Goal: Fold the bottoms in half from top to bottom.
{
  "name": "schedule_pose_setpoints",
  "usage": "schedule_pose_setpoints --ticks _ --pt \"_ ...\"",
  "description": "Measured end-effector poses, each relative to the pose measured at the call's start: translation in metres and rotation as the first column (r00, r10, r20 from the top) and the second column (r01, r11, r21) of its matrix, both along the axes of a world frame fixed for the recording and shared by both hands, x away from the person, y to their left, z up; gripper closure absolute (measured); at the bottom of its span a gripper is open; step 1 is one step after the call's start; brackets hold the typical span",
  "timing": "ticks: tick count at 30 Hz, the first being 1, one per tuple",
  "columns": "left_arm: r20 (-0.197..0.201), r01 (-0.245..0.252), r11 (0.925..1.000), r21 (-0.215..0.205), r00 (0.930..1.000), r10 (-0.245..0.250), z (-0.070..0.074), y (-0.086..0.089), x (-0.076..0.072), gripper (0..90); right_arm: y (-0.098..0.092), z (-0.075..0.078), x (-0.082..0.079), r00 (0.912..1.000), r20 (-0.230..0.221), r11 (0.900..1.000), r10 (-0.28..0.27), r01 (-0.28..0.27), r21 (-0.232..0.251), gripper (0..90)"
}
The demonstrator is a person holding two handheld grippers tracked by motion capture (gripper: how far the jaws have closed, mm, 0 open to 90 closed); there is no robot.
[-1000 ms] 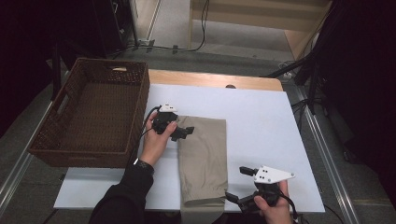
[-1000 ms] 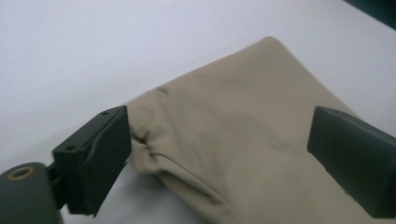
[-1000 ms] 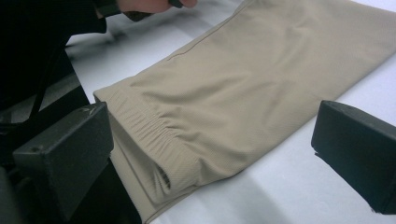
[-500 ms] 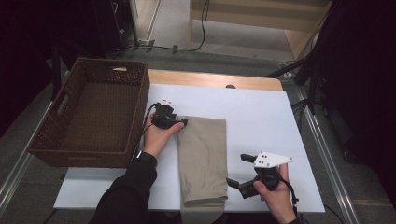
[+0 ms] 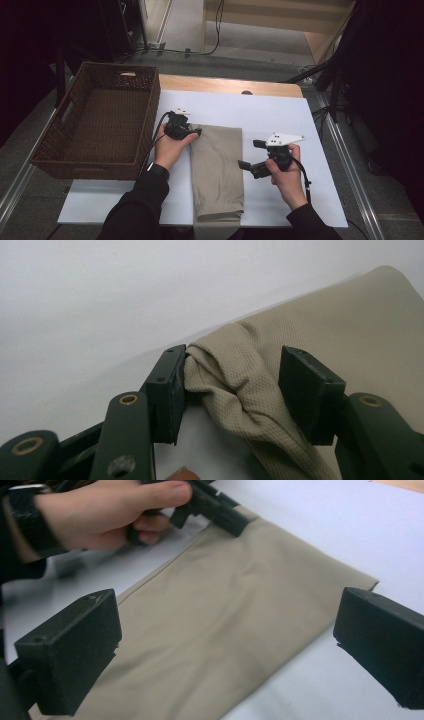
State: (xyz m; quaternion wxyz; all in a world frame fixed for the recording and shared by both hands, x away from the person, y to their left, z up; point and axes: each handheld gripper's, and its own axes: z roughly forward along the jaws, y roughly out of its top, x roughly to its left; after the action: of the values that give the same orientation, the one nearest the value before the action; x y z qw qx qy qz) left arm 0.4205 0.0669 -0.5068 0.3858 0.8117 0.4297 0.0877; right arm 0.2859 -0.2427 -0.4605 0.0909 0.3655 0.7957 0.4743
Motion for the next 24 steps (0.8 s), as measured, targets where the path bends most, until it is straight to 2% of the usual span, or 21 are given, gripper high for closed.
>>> schedule_pose_setpoints --ticks 2,6,11,19,22,24 --pt "-0.001 0.009 1.0 0.0 1.0 -0.009 0.0 0.001 0.0 46.6 0.002 -0.001 0.01 1.0 -0.003 1.0 -0.005 0.005 -0.012 0.0" --pt "-0.002 -0.003 1.0 -0.009 1.0 0.003 -0.001 0.002 -0.001 48.5 0.004 -0.004 0.03 0.9997 -0.009 0.999 -0.021 0.021 -0.037 0.0" --pt "-0.009 -0.006 0.9999 -0.014 0.9999 0.006 0.0 0.002 0.0 50.0 0.005 -0.008 0.053 0.9983 -0.042 0.999 -0.039 0.039 -0.02 0.0" --pt "-0.011 -0.011 0.9998 -0.017 0.9999 0.01 -0.001 0.003 0.0 51.0 0.014 -0.013 0.077 0.9962 -0.069 0.996 -0.053 0.047 -0.079 0.0" --pt "-0.014 -0.011 0.9997 -0.024 0.9999 0.01 -0.001 0.003 0.001 51.2 0.013 -0.017 0.087 0.993 -0.087 0.994 -0.08 0.073 -0.081 1.6" --pt "-0.018 -0.006 0.9997 -0.025 0.9998 0.006 -0.001 0.004 0.001 51.3 0.012 -0.02 0.093 0.9908 -0.093 0.991 -0.098 0.089 -0.101 3.8"
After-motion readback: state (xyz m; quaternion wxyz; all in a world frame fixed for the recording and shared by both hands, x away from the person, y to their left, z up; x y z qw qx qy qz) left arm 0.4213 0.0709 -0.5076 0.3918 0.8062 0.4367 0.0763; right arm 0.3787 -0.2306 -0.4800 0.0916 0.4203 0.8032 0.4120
